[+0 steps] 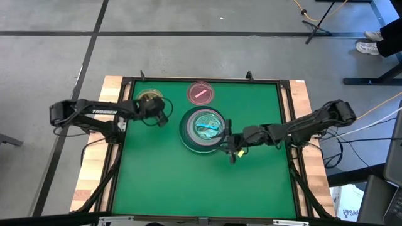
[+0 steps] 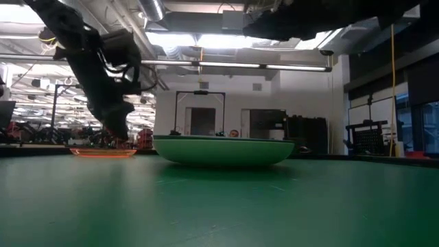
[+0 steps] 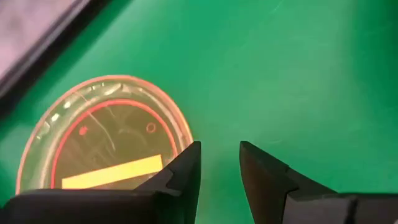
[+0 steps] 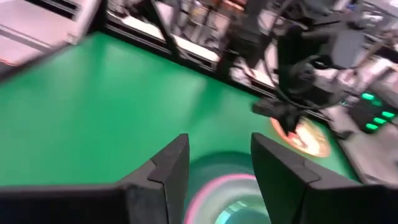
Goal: Stack plastic plates
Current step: Stack the yellow transparent plate on the blue transparent plate
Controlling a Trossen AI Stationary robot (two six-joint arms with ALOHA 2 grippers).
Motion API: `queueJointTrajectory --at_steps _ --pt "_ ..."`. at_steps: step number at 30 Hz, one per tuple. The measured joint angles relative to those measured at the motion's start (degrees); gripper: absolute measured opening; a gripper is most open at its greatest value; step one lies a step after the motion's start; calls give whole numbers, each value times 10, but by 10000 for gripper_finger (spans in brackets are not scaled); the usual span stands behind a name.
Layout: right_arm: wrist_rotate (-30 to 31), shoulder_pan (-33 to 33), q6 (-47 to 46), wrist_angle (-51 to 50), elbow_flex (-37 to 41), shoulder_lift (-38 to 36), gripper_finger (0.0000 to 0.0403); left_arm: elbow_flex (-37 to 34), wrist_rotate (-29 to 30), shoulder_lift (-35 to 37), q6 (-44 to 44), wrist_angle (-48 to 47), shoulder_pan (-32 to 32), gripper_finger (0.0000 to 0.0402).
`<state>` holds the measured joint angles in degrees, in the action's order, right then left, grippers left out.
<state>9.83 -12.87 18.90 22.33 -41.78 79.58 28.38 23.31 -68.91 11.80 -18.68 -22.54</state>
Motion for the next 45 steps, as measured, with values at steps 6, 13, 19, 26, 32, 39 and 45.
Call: queueJointTrajectory --at_steps 6,13,19,26,32,39,45 --pt "0 47 -2 -47 0 -7 165 0 -41 -22 -32 0 -46 103" --pt "-80 115 -4 -64 0 -7 165 0 -21 -46 -50 1 -56 103" --pt "-135 153 -6 -70 0 -7 165 0 -16 -72 -50 2 -72 103" --pt "-139 167 -6 -89 3 -7 165 2 -8 -107 -77 19 -86 103" --pt "-134 167 -18 -88 18 -6 165 1 -1 -109 -79 31 -86 72" --pt "-133 167 -40 -90 22 -6 165 0 14 -110 -79 31 -87 5" --pt "-133 167 -60 -92 22 -6 165 0 31 -105 -82 30 -87 4"
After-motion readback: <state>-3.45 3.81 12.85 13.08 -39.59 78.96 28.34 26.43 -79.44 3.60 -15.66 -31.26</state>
